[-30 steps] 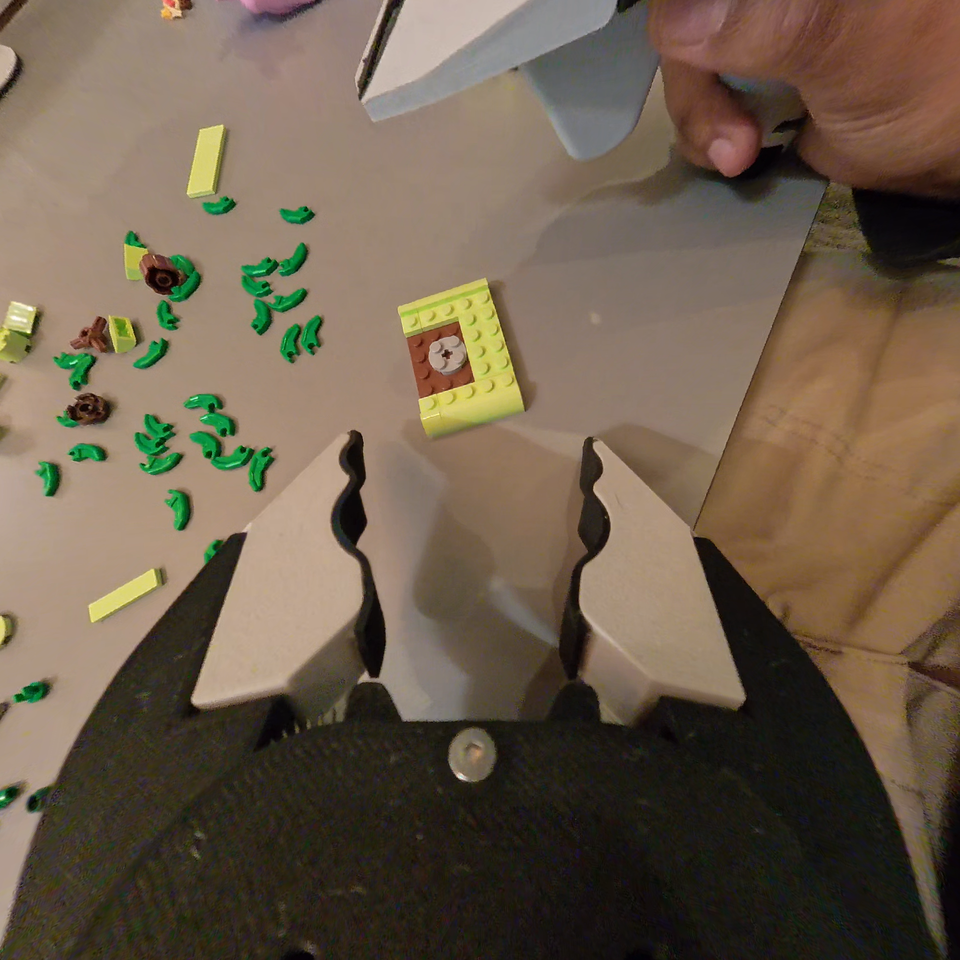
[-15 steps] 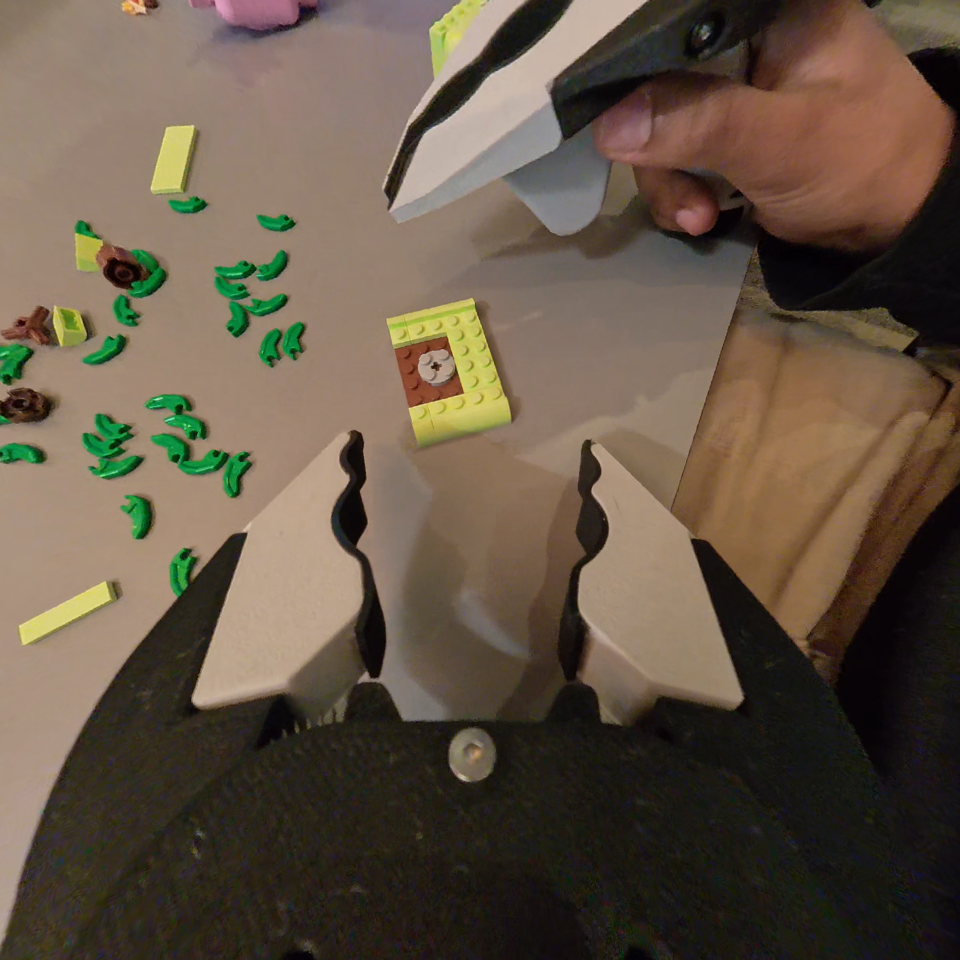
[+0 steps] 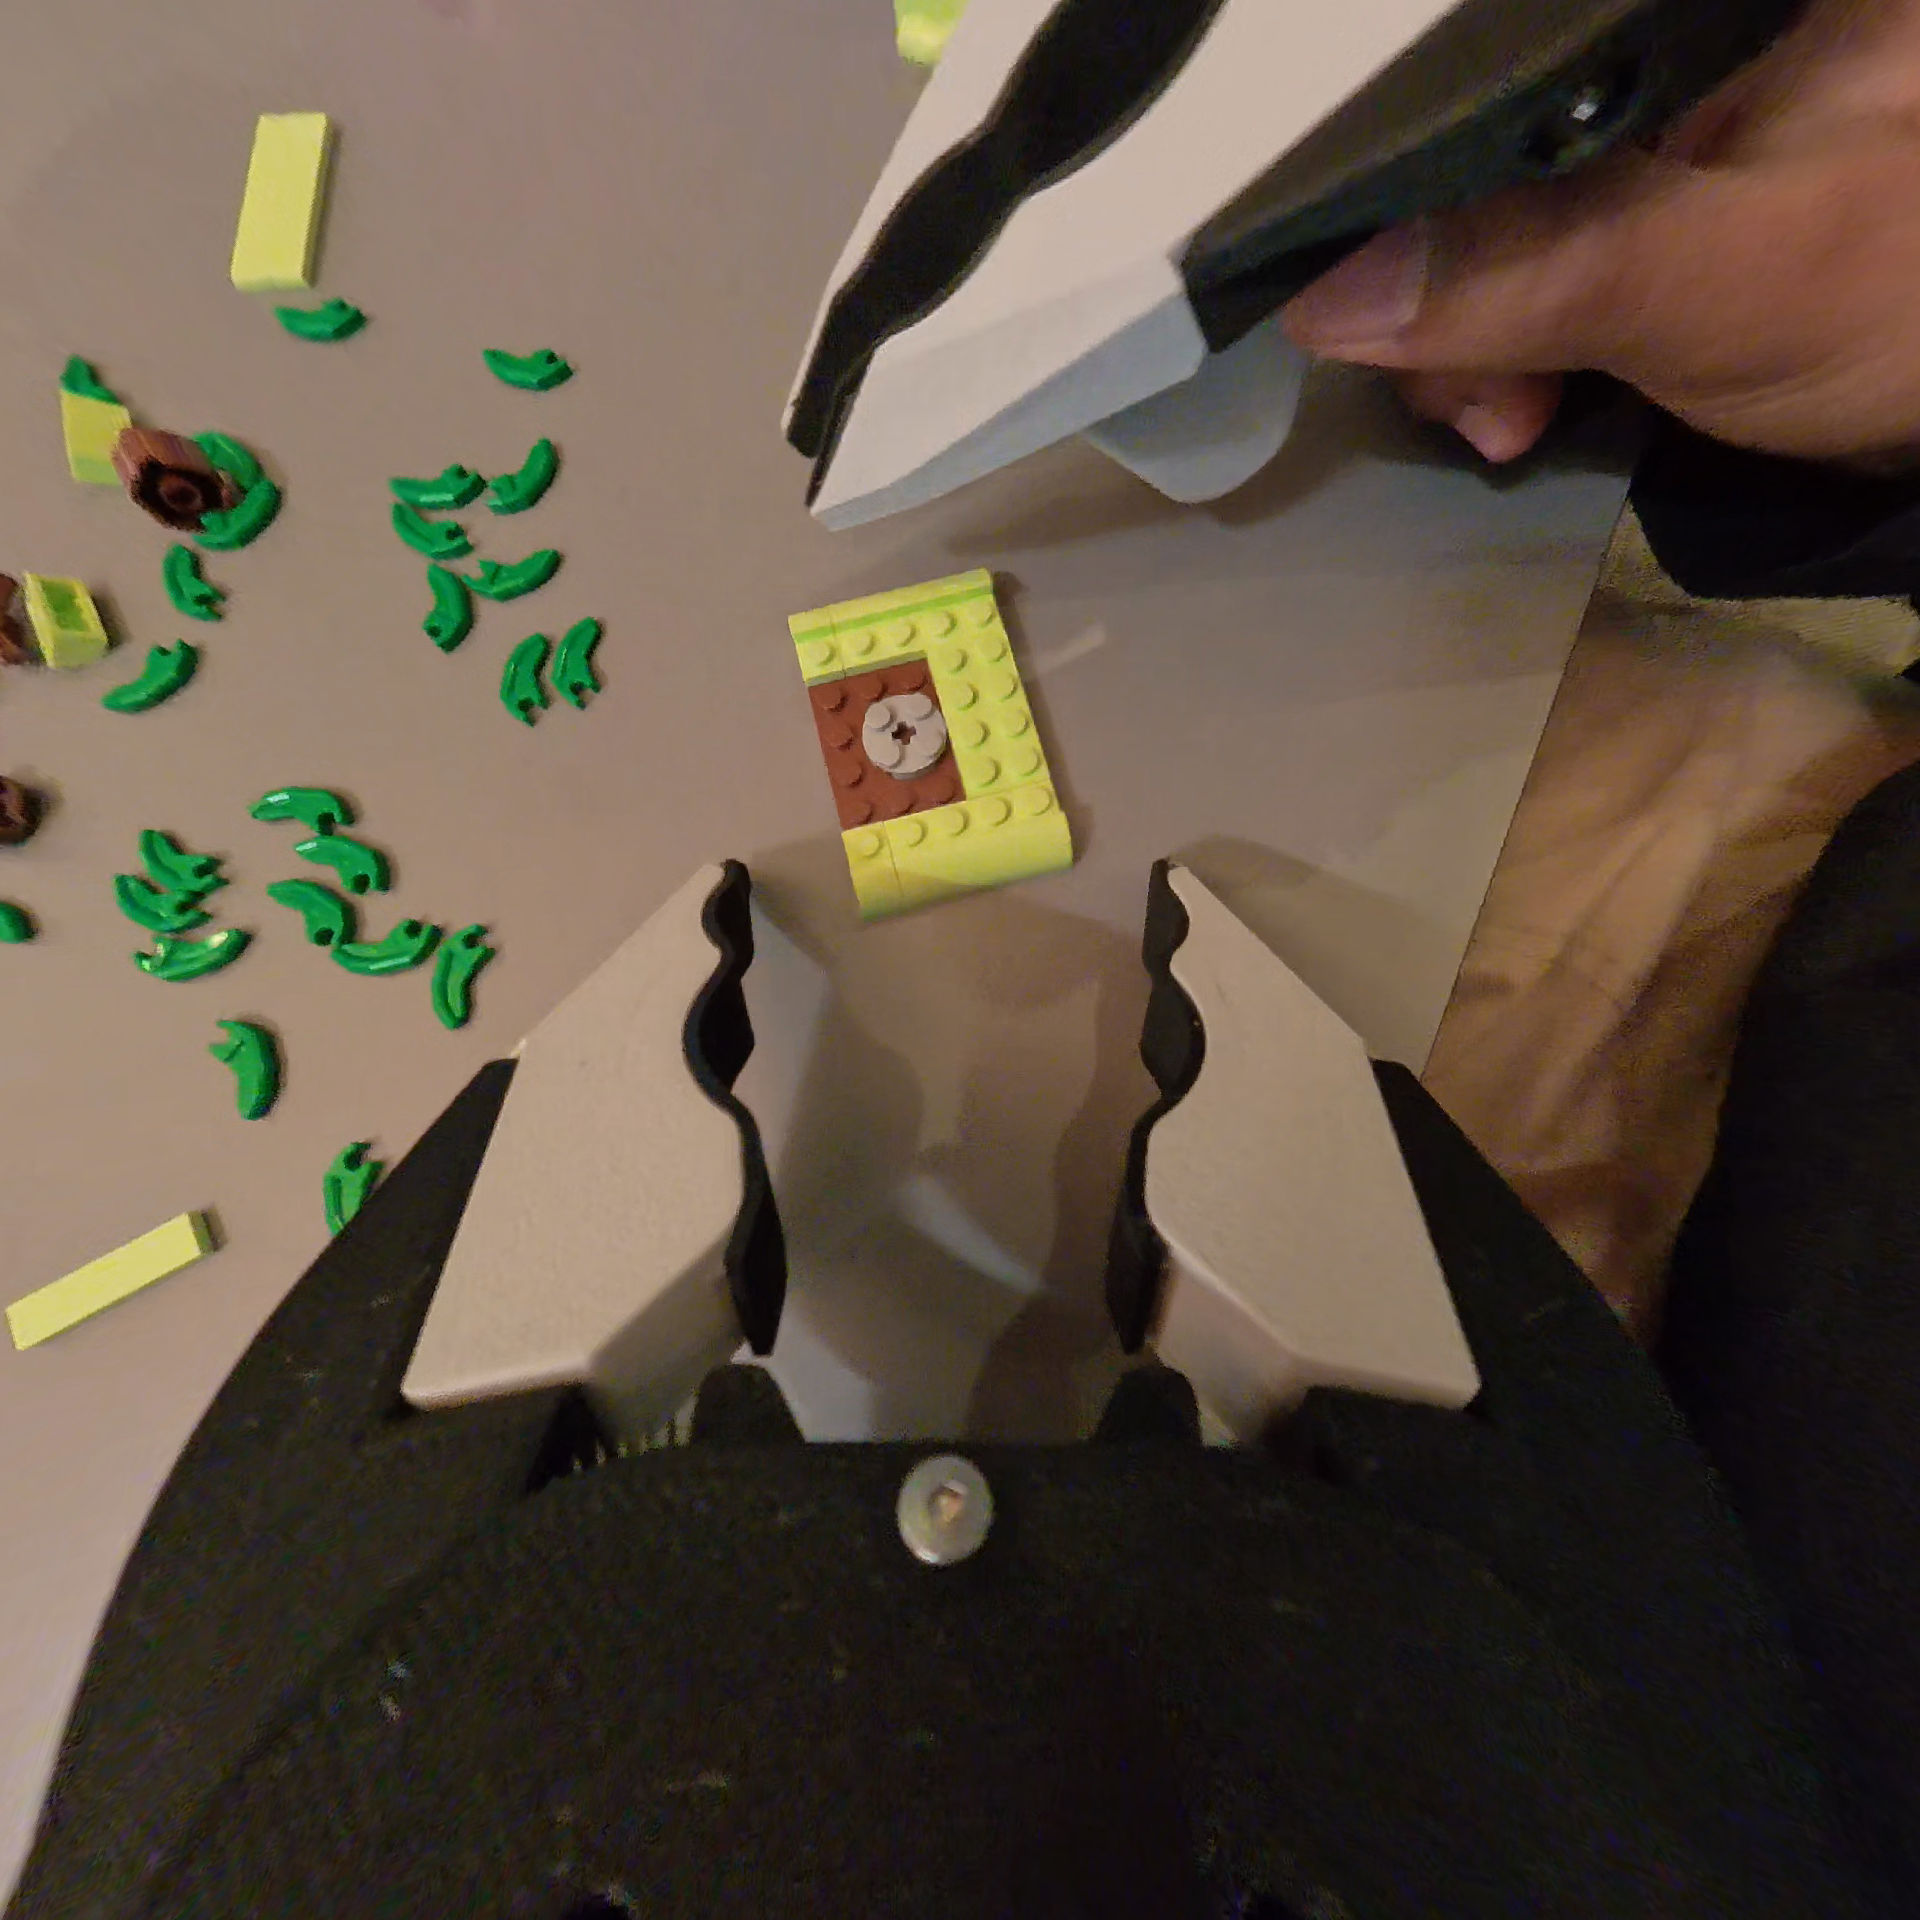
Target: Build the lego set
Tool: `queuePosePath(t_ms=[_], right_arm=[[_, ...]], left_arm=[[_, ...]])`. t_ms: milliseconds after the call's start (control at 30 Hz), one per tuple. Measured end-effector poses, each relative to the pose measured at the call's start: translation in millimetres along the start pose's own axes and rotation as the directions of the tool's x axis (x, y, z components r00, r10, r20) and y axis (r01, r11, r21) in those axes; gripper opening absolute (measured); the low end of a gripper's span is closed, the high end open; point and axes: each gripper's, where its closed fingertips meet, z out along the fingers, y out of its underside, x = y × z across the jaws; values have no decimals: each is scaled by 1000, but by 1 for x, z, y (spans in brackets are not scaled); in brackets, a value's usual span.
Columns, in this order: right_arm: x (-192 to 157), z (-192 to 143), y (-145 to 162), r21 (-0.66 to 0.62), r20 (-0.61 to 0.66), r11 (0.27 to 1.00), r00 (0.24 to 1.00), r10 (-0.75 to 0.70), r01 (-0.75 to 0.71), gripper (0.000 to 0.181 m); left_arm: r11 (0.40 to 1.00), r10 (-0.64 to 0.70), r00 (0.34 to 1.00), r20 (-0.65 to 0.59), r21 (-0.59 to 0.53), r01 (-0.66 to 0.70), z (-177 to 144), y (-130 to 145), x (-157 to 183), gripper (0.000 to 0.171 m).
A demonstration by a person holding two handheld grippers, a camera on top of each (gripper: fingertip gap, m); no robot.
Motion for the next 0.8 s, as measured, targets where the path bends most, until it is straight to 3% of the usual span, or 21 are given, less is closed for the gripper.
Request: queuePosePath(t_ms=[300, 500, 800], right_arm=[[5, -1, -11, 57, 29, 997, 999, 44, -45, 9], [7, 2, -16, 77, 31, 996, 999, 38, -40, 9], [10, 5, -20, 88, 38, 995, 998, 52, -55, 10]], left_arm=[[990, -135, 989, -61, 26, 137, 1, -6, -13, 65], [976, -204, 979, -12, 76, 204, -1, -13, -32, 58], [976, -192, 981, 22, 111, 189, -2, -18, -38, 58]])
